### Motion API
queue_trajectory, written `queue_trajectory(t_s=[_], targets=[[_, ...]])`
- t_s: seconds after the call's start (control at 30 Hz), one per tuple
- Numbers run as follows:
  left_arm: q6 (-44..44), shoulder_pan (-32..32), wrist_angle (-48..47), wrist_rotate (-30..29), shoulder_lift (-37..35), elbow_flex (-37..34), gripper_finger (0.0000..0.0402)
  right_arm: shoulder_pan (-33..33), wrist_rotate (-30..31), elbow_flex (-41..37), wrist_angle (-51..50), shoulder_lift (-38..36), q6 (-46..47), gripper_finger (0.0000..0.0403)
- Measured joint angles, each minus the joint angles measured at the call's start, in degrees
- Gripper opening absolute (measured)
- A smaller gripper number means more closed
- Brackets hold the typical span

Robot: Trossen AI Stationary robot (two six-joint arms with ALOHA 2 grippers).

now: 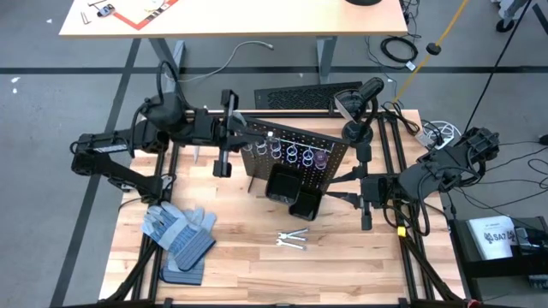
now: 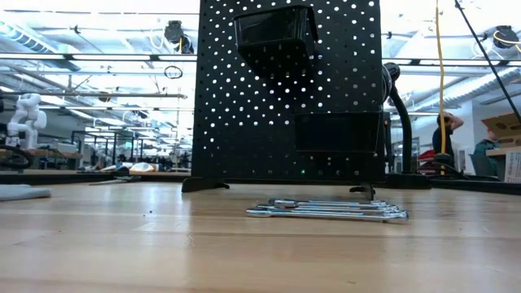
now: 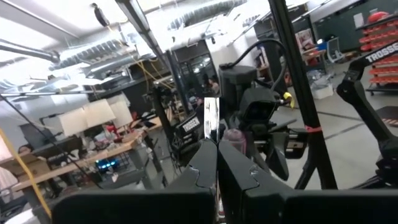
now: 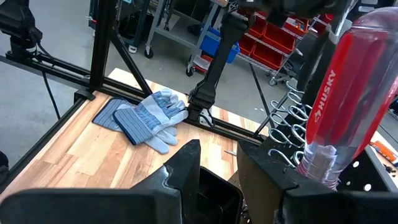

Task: Hang tools onto peg board
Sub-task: Hang the black pliers on the black peg board

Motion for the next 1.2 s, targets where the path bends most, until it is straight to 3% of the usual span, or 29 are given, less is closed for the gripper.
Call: queue_trajectory(t_s=[1.2], targets=[[0.4,0.7,-6.3,-4.1,1.0,0.3,0.0001,0.0,0.0,0.0,0.7,0.0,0.0,0.01]])
